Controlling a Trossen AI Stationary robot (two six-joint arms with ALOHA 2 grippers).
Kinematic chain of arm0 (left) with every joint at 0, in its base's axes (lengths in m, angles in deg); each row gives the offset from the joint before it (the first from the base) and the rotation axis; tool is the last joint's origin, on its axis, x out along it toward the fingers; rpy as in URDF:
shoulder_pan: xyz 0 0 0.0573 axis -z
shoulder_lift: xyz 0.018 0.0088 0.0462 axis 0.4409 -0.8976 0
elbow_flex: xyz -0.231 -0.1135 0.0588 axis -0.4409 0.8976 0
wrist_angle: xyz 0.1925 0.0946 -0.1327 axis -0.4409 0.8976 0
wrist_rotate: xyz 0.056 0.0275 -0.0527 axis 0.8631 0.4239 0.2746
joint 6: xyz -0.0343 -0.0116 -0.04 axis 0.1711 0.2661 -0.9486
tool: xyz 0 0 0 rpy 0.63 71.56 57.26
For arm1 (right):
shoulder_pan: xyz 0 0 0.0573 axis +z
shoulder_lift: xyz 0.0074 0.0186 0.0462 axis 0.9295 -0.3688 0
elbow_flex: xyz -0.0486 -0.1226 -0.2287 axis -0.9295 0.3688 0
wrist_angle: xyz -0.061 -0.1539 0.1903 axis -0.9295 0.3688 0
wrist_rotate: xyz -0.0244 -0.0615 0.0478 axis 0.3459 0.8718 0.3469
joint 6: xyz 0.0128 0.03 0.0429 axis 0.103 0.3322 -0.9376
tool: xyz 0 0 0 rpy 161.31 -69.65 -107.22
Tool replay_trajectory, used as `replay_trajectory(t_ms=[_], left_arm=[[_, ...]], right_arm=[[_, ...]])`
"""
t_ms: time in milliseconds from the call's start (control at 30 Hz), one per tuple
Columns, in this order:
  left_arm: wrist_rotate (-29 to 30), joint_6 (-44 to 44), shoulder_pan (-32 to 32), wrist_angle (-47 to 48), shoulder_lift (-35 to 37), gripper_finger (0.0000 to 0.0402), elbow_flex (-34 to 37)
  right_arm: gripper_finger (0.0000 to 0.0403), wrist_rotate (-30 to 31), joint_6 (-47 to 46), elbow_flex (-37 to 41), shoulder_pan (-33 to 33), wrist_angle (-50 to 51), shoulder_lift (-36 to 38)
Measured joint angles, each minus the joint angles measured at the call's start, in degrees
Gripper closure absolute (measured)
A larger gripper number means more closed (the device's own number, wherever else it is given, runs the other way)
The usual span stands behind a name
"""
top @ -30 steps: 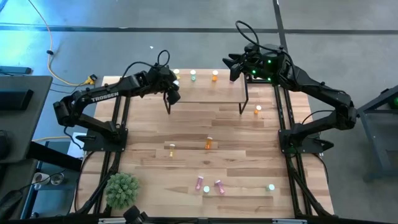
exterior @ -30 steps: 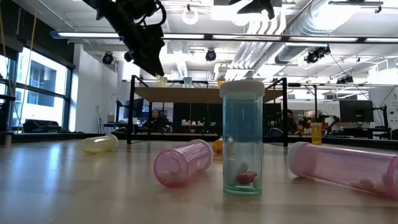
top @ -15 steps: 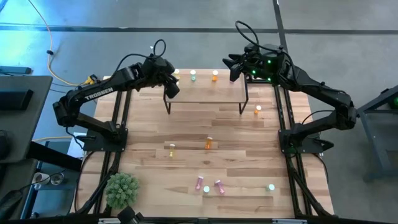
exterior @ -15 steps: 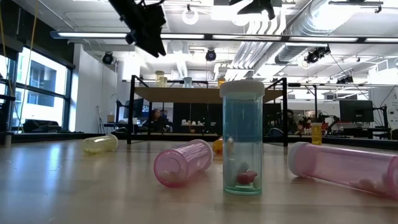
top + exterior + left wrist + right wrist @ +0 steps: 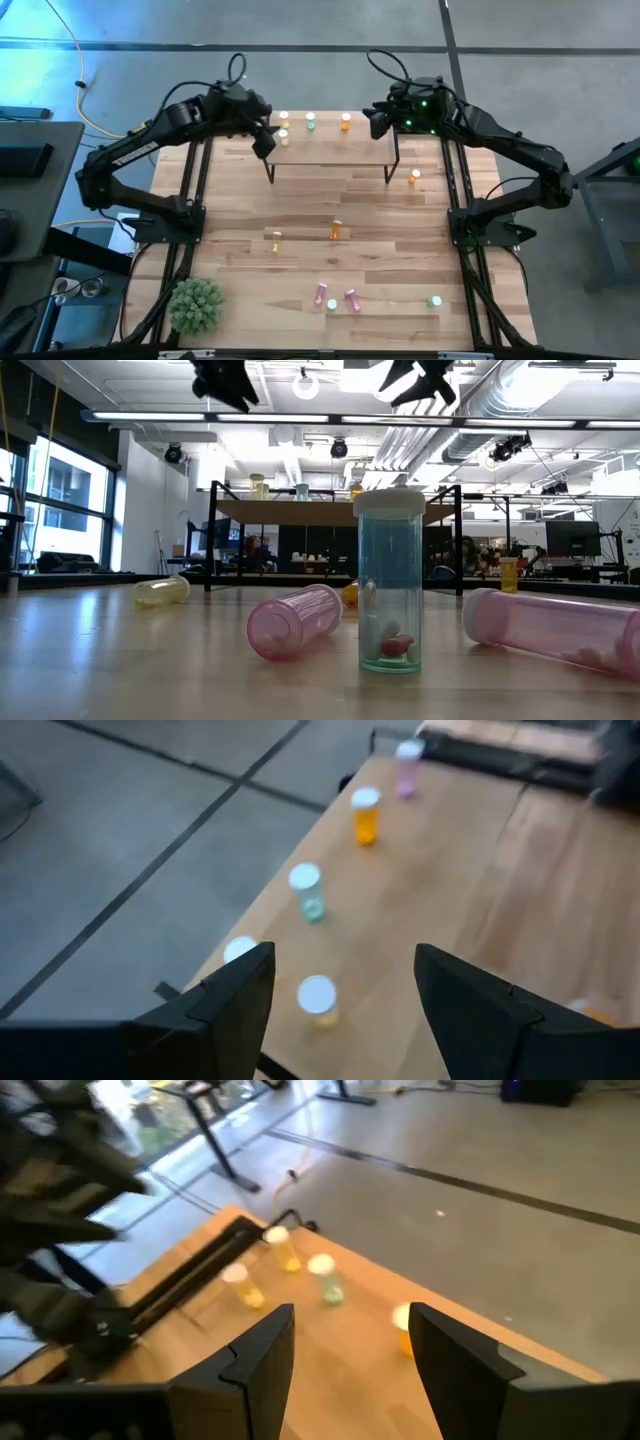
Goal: Pick and place medicine bottles onto shelf by color
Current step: Put the bottom orange pill bottle on the shelf aligned with the other orange pill bottle
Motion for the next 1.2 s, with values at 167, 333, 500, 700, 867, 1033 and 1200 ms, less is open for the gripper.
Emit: replay_trajectory(t_ms=[167, 333, 500, 700, 867, 1033, 1200], left_arm=[[-0.29, -1.65, 0.56, -1.05, 4.82, 0.0172, 2.85], [-0.79, -5.19, 0.54, -6.09, 10.09, 0.0172, 9.86], [-3.32, -9.46, 0.56, -10.28, 13.63, 0.0172, 16.83], [-2.89, -12.95, 1.50, -11.02, 15.12, 0.0172, 22.00], [-2.76, -12.91, 2.45, -12.22, 15.42, 0.0172, 24.98], [-2.62, -10.02, 2.47, -12.21, 15.45, 0.0172, 25.70], [-2.30, -6.65, 2.36, -12.55, 15.72, 0.0172, 25.71]], right_arm=[[0.0214, 5.17, -0.19, 0.02, -0.11, 2.66, 1.07], [0.0214, 7.64, -0.99, 0.04, -0.73, 4.62, 3.25], [0.0214, 7.23, -5.61, 0.04, -1.58, 8.13, 5.59], [0.0214, 4.88, -14.68, 0.04, -0.12, 18.16, 6.18], [0.0214, 4.19, -23.87, 0.20, 4.30, 23.33, 5.43], [0.0214, 4.26, -32.25, 0.20, 10.98, 23.31, 3.27], [0.0214, 4.24, -43.33, 0.20, 17.64, 23.31, -0.99]])
